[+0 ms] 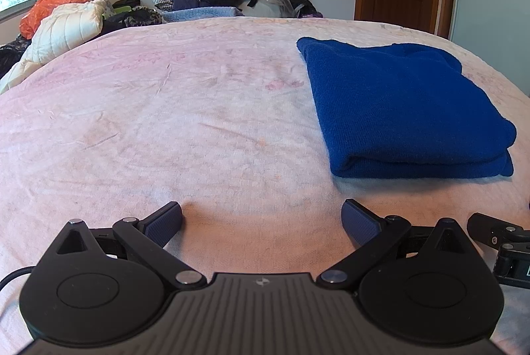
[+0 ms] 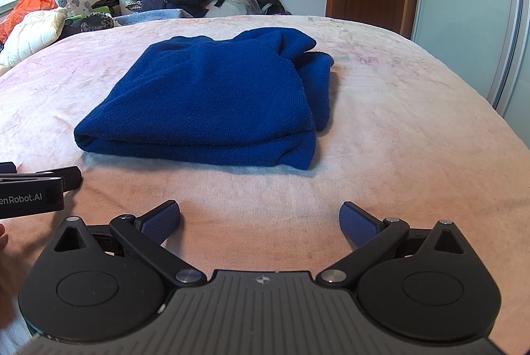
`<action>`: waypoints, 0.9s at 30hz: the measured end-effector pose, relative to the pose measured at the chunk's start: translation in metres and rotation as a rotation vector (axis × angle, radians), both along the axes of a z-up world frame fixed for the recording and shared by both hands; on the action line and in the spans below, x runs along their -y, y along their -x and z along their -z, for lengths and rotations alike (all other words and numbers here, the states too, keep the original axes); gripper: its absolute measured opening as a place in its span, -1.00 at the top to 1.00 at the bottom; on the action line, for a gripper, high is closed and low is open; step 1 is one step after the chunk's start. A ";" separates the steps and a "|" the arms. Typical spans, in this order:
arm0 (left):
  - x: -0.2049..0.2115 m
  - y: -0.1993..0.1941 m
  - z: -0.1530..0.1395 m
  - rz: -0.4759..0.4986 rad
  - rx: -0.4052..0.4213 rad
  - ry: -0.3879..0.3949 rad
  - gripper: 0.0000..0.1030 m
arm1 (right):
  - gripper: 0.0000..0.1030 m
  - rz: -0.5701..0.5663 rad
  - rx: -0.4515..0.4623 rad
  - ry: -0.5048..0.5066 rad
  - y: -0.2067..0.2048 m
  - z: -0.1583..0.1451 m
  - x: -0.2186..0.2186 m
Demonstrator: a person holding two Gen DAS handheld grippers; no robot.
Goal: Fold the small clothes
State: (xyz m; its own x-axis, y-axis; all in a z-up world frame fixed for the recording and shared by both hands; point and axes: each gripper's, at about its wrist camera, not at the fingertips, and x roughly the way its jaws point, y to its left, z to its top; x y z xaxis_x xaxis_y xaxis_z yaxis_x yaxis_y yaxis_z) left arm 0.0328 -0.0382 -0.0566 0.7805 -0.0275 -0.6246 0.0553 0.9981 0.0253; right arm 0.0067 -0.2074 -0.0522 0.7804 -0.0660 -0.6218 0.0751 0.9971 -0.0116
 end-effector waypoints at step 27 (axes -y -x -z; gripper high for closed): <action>-0.009 0.018 -0.047 0.032 -0.085 0.014 -1.00 | -0.99 -0.029 -0.072 -0.054 0.024 -0.053 -0.012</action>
